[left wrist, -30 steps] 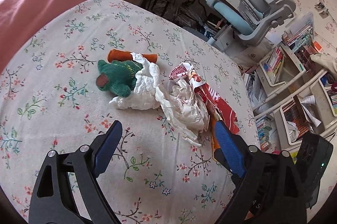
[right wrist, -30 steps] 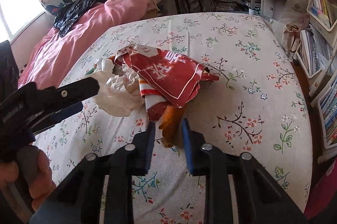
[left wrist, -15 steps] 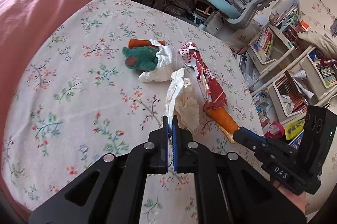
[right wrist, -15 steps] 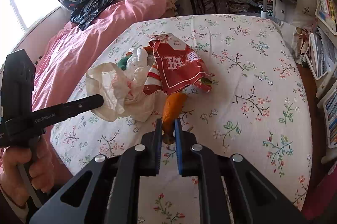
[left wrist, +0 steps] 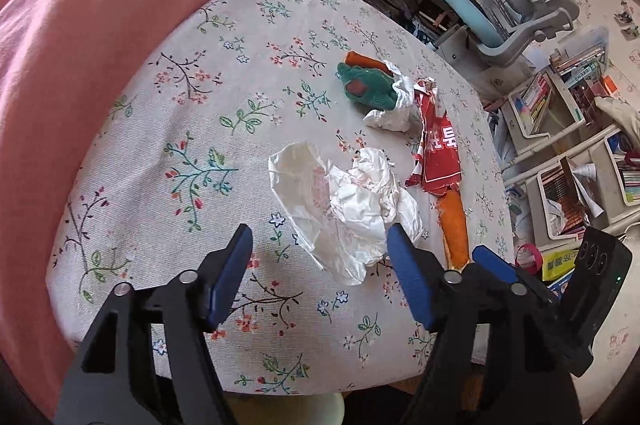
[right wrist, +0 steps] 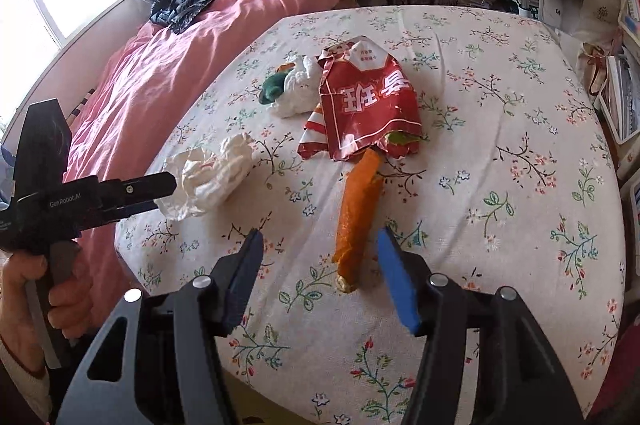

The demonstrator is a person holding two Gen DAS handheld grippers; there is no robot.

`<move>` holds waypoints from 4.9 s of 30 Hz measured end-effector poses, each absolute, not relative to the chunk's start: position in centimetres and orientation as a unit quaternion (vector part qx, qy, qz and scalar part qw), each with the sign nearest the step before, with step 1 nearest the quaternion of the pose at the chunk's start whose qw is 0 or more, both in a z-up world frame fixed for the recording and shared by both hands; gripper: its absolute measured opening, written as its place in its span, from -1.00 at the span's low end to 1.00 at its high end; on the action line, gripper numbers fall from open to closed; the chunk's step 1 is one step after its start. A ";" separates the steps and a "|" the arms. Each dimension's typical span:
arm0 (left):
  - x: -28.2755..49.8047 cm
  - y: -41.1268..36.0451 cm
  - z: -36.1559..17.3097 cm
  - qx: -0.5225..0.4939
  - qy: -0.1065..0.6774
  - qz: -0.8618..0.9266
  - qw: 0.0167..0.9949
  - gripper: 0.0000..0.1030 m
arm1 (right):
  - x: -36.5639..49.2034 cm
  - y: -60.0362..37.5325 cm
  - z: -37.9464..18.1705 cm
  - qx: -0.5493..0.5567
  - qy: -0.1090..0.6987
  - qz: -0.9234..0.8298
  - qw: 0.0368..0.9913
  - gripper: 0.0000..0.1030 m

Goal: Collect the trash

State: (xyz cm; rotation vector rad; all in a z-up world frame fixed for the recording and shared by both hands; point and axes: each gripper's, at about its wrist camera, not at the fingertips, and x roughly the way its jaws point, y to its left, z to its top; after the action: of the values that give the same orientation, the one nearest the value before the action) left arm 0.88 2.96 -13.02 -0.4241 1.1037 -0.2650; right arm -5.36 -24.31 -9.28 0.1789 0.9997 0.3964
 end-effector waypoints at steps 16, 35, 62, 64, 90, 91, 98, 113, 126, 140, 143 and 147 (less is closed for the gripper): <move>1.8 -1.5 -12.9 -0.146 0.492 -0.154 0.844 -0.57 | -3.9 -24.4 -10.5 0.047 0.477 0.161 0.863 -0.64; -4.2 1.0 -7.4 -0.087 0.403 -0.134 0.901 -0.57 | -9.1 -22.1 -7.6 0.099 0.433 0.226 0.867 -0.67; -11.5 1.1 -6.4 -0.046 0.373 -0.116 0.919 -0.57 | -21.8 -15.7 -10.5 0.055 0.467 0.307 0.828 -0.67; -11.8 1.1 -6.5 -0.045 0.373 -0.116 0.920 -0.57 | -22.3 -15.3 -11.0 0.051 0.477 0.311 0.821 -0.64; -17.5 -0.8 -8.6 0.006 0.402 -0.138 0.905 -0.57 | -22.7 -20.7 -9.1 0.116 0.404 0.187 0.888 0.26; -17.8 -0.9 -8.9 0.008 0.406 -0.140 0.903 -0.57 | -22.8 -20.9 -9.1 0.119 0.399 0.182 0.891 0.26; -19.7 -1.6 -10.6 0.023 0.440 -0.154 0.884 -0.57 | -23.1 -21.7 -8.5 0.122 0.382 0.162 0.902 0.39; -21.5 -1.1 -12.4 0.008 0.489 -0.142 0.860 0.33 | -22.9 -22.0 -8.6 0.112 0.377 0.139 0.909 0.49; -17.5 3.8 -6.4 -0.058 0.389 -0.046 0.918 0.68 | -15.0 -21.5 -8.8 0.067 0.428 0.116 0.894 0.60; -11.1 6.8 -4.1 -0.106 0.378 -0.022 0.919 0.74 | -2.1 -19.4 -12.1 -0.007 0.480 0.104 0.871 0.86; -11.0 6.8 -4.2 -0.116 0.379 -0.027 0.918 0.74 | 0.0 -19.4 -12.3 -0.019 0.479 0.097 0.872 0.87; -10.8 6.5 -4.4 -0.122 0.383 -0.035 0.915 0.75 | 2.4 -19.4 -12.5 -0.030 0.475 0.090 0.875 0.87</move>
State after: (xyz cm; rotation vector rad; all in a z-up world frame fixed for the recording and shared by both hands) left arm -10.79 6.46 -4.39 -0.2518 0.7894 -0.0730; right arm 2.44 -19.44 -12.50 -0.0629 0.9915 0.1887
